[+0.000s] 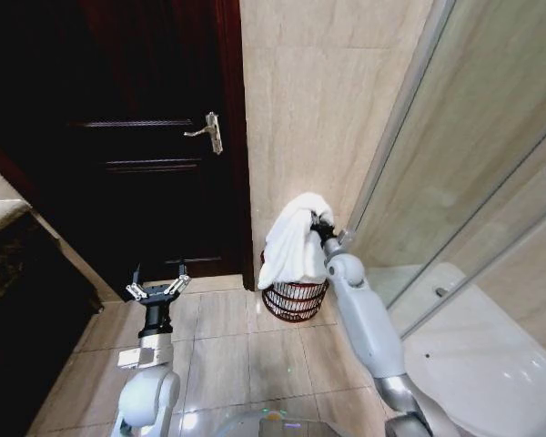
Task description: Discard the used towel into the hamper.
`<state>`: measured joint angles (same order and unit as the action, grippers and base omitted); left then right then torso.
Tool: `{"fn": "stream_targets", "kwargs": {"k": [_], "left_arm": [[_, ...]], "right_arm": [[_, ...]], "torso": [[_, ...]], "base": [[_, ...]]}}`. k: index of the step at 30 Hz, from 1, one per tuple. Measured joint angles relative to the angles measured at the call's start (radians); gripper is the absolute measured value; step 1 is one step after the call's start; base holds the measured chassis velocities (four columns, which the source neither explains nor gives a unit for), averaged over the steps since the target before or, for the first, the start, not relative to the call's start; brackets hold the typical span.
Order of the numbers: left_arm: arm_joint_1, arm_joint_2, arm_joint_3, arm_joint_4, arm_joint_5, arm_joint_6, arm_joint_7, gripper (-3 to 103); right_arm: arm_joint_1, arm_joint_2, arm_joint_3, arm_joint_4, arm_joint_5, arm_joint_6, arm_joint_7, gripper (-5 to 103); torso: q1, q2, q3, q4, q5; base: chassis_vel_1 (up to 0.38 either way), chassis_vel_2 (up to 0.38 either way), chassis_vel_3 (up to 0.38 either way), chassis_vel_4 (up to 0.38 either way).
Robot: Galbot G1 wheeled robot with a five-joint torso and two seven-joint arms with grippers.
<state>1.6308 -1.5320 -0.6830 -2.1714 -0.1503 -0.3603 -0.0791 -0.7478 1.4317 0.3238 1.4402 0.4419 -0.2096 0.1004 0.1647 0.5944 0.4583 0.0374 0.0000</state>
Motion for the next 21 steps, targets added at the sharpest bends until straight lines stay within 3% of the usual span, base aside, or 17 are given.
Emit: {"fn": "stream_targets", "kwargs": {"k": [7, 10, 12, 13, 16, 21], "left_arm": [[-0.001, -0.001, -0.001, 0.016, -0.002, -0.003, 0.0, 100], [0.002, -0.002, -0.002, 0.023, -0.002, -0.006, 0.0, 100], [0.008, -0.001, -0.005, 0.012, -0.002, 0.006, 0.0, 100], [0.008, -0.001, -0.005, 0.012, -0.002, 0.006, 0.0, 100], [0.007, 0.003, -0.017, -0.006, -0.003, 0.035, 0.0, 100], [-0.001, 0.009, -0.023, -0.008, -0.011, 0.044, -0.006, 100]], "right_arm": [[-0.054, -0.004, 0.008, -0.046, -0.014, -0.075, 0.006, 5], [-0.066, -0.004, 0.009, -0.046, 0.018, -0.179, 0.035, 5], [-0.074, -0.009, 0.009, -0.003, 0.103, -0.31, 0.095, 5], [-0.074, -0.009, 0.009, -0.003, 0.103, -0.31, 0.095, 5], [-0.07, -0.021, 0.013, 0.042, 0.233, -0.443, 0.199, 5], [-0.042, -0.026, 0.015, 0.033, 0.352, -0.491, 0.314, 5]], "torso": [[0.0, 0.0, 0.0, -0.0002, 0.0], [0.0, 0.0, 0.0, -0.0001, -0.0001], [0.0, 0.0, 0.0, 0.0, -0.0001], [0.0, 0.0, 0.0, 0.0, -0.0001], [0.0, 0.0, 0.0, 0.0, -0.0001], [0.0, 0.0, 0.0, -0.0001, 0.0]], "base": [[0.0, 0.0, 0.0, 0.0], [0.0, 0.0, 0.0, 0.0], [0.0, 0.0, 0.0, 0.0], [0.0, 0.0, 0.0, 0.0], [0.0, 0.0, 0.0, 0.0], [0.0, 0.0, 0.0, 0.0]]}}
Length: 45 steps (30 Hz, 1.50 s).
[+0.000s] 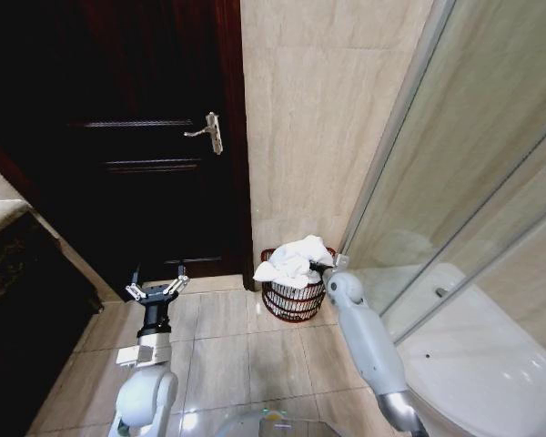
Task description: Discard the used towel into the hamper.
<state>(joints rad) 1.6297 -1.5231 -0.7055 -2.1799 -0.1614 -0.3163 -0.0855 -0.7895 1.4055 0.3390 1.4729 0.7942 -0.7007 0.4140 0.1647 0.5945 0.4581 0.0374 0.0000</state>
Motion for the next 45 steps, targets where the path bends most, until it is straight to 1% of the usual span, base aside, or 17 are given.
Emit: {"fn": "stream_targets", "kwargs": {"k": [2, 3, 6, 11, 24, 27, 30, 33, 34, 35, 36, 37, 39, 42, 43, 44, 45], "left_arm": [[-0.003, 0.004, -0.002, 0.009, -0.007, 0.0, -0.001, 100], [-0.005, 0.007, -0.004, 0.022, -0.011, -0.005, -0.001, 100], [-0.013, 0.009, -0.006, 0.049, -0.014, -0.017, -0.001, 100], [-0.03, 0.012, -0.003, 0.075, -0.015, -0.022, -0.001, 100], [-0.049, 0.021, -0.011, 0.087, -0.027, -0.023, 0.001, 100], [-0.055, 0.018, -0.006, 0.089, -0.025, -0.023, 0.001, 100], [-0.057, 0.016, 0.0, 0.086, -0.021, -0.022, 0.003, 100], [-0.057, 0.017, 0.001, 0.084, -0.02, -0.021, 0.003, 100], [-0.057, 0.017, 0.002, 0.083, -0.02, -0.021, 0.004, 100], [-0.057, 0.018, 0.002, 0.082, -0.02, -0.021, 0.004, 100], [-0.057, 0.018, 0.002, 0.082, -0.02, -0.021, 0.004, 100], [-0.056, 0.018, 0.003, 0.082, -0.02, -0.021, 0.004, 100], [-0.056, 0.018, 0.004, 0.081, -0.021, -0.021, 0.004, 100], [-0.055, 0.021, 0.006, 0.081, -0.023, -0.019, 0.004, 100], [-0.054, 0.022, 0.008, 0.081, -0.023, -0.017, 0.004, 100], [-0.054, 0.022, 0.011, 0.081, -0.023, -0.016, 0.004, 100], [-0.054, 0.022, 0.011, 0.081, -0.023, -0.016, 0.004, 100]], "right_arm": [[0.02, -0.002, 0.001, -0.016, 0.061, -0.009, 0.044, 5], [0.038, -0.004, 0.002, -0.022, 0.128, -0.026, 0.076, 5], [0.077, -0.008, -0.007, -0.046, 0.188, -0.034, 0.1, 5], [0.138, 0.006, -0.037, -0.122, 0.189, -0.035, 0.098, 5], [0.133, 0.038, -0.034, -0.278, 0.153, -0.025, 0.062, 5], [0.12, 0.039, -0.032, -0.273, 0.09, -0.008, 0.015, 2], [0.085, 0.024, -0.033, -0.194, -0.029, 0.042, -0.066, 15], [0.061, 0.015, -0.03, -0.123, -0.038, 0.053, -0.069, 20], [0.03, 0.005, -0.028, -0.057, -0.047, 0.065, -0.068, 26], [-0.01, -0.004, -0.024, 0.01, -0.069, 0.081, -0.074, 37], [-0.01, -0.004, -0.024, 0.01, -0.069, 0.081, -0.074, 37], [-0.049, -0.011, -0.02, 0.062, -0.097, 0.101, -0.094, 42], [-0.087, -0.016, -0.017, 0.105, -0.136, 0.133, -0.123, 42], [-0.186, -0.021, -0.003, 0.181, -0.309, 0.285, -0.233, 58], [-0.239, -0.014, 0.012, 0.208, -0.419, 0.389, -0.292, 64], [-0.272, -0.005, 0.021, 0.225, -0.491, 0.461, -0.319, 64], [-0.272, -0.005, 0.021, 0.225, -0.491, 0.461, -0.319, 64]], "torso": [[0.0, 0.0, 0.0, -0.0001, 0.0001], [0.0, 0.0, 0.0, -0.0001, 0.0], [0.0, 0.0, 0.0, -0.0001, -0.0002], [0.0, 0.0, 0.0, 0.0, -0.0002], [0.0, 0.0, 0.0, -0.0001, -0.0001], [0.0, 0.0, 0.0, 0.0, -0.0002], [0.0, 0.0, 0.0, 0.0, -0.0001], [0.0, 0.0, 0.0, 0.0, 0.0], [0.0, 0.0, 0.0, 0.0, 0.0001], [0.0, 0.0, 0.0, 0.0001, 0.0], [0.0, 0.0, 0.0, 0.0001, 0.0], [0.0, 0.0, 0.0, -0.0001, 0.0], [0.0, 0.0, 0.0, -0.0001, 0.0], [0.0, 0.0, 0.0, -0.0002, 0.0001], [0.0, 0.0, 0.0, -0.0003, 0.0001], [0.0, 0.0, 0.0, -0.0002, 0.0001], [0.0, 0.0, 0.0, -0.0002, 0.0001]], "base": [[0.0, 0.0, 0.0, 0.0], [0.0, 0.0, 0.0, 0.0], [0.0, 0.0, 0.0, 0.0], [0.0, 0.0, 0.0, 0.0], [0.0, 0.0, 0.0, 0.0], [0.0, 0.0, 0.0, 0.0], [0.0, 0.0, 0.0, 0.0], [0.0, 0.0, 0.0, 0.0], [0.0, 0.0, 0.0, 0.0], [0.0, 0.0, 0.0, 0.0], [0.0, 0.0, 0.0, 0.0], [0.0, 0.0, 0.0, 0.0], [0.0, 0.0, 0.0, 0.0], [0.0, 0.0, 0.0, 0.0], [0.0, 0.0, 0.0, 0.0], [0.0, 0.0, 0.0, 0.0], [0.0, 0.0, 0.0, 0.0]]}}
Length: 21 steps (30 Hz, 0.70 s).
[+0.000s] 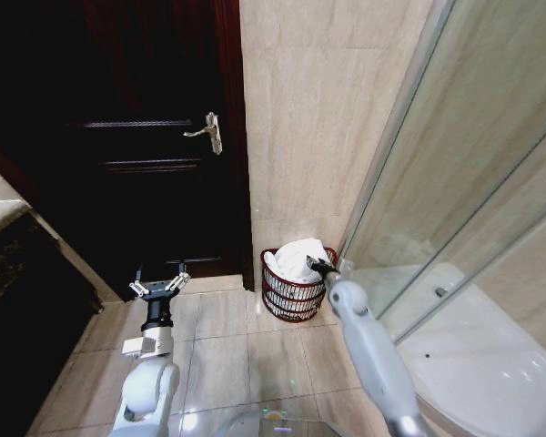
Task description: Discard the used towel into the hamper.
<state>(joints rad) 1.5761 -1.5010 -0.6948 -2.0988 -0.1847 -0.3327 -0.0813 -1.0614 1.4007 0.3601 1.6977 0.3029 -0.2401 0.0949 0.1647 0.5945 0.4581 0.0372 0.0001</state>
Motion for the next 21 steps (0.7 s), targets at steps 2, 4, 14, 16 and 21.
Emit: {"fn": "stream_targets", "kwargs": {"k": [2, 4, 14, 16, 21], "left_arm": [[-0.001, 0.002, 0.006, 0.005, 0.0, 0.001, 0.001, 100], [-0.001, 0.003, 0.008, 0.008, 0.0, 0.001, 0.002, 100], [-0.017, 0.013, 0.023, 0.041, -0.007, -0.003, 0.01, 100], [-0.023, 0.017, 0.024, 0.047, -0.007, -0.003, 0.012, 100], [-0.029, 0.022, 0.025, 0.056, -0.007, -0.003, 0.021, 100]], "right_arm": [[-0.086, 0.022, 0.016, 0.05, -0.122, 0.13, -0.035, 74], [-0.119, 0.03, 0.019, 0.072, -0.137, 0.156, -0.044, 80], [-0.388, 0.058, 0.034, 0.265, -0.249, 0.327, -0.016, 100], [-0.42, 0.055, 0.035, 0.281, -0.254, 0.332, -0.005, 100], [-0.442, 0.054, 0.031, 0.28, -0.266, 0.339, 0.043, 100]], "torso": [[0.0, 0.0, 0.0, 0.0001, 0.0], [0.0, 0.0, 0.0, 0.0002, -0.0001], [0.0, 0.0, 0.0, 0.0, -0.0001], [0.0, 0.0, 0.0, 0.0, -0.0002], [0.0, 0.0, 0.0, 0.0001, -0.0001]], "base": [[0.0, 0.0, 0.0, 0.0], [0.0, 0.0, 0.0, 0.0], [0.0, 0.0, 0.0, 0.0], [0.0, 0.0, 0.0, 0.0], [0.0, 0.0, 0.0, 0.0]]}}
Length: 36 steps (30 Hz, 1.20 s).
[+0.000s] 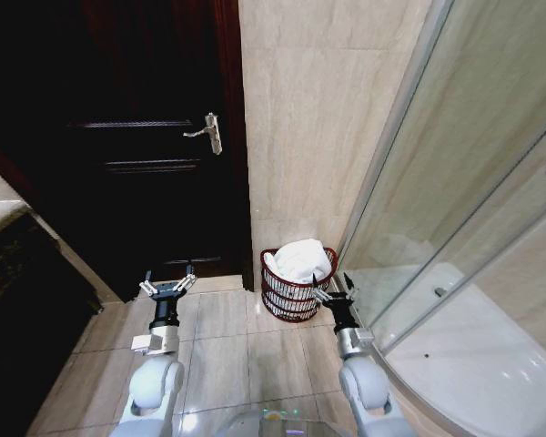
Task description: Discard the used towel into the hamper.
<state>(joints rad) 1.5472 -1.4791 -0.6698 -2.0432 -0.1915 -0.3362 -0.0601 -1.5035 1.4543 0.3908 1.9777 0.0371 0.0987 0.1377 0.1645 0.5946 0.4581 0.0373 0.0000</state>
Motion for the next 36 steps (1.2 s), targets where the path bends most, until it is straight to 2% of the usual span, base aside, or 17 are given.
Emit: {"fn": "stream_targets", "kwargs": {"k": [28, 36], "left_arm": [[0.031, 0.003, -0.006, -0.006, -0.002, -0.014, 0.008, 100], [0.042, 0.002, -0.006, 0.0, -0.001, -0.009, 0.01, 100]], "right_arm": [[0.044, -0.001, -0.011, -0.018, 0.012, -0.062, 0.023, 100], [0.112, -0.023, 0.018, -0.052, 0.07, -0.144, 0.026, 100]], "torso": [[0.0, 0.0, 0.0, 0.0, 0.0002], [-0.009, -0.022, -0.012, 0.0001, 0.0]], "base": [[-0.081, 0.082, 0.085, -0.082], [-0.013, 0.009, 0.011, -0.014]]}}
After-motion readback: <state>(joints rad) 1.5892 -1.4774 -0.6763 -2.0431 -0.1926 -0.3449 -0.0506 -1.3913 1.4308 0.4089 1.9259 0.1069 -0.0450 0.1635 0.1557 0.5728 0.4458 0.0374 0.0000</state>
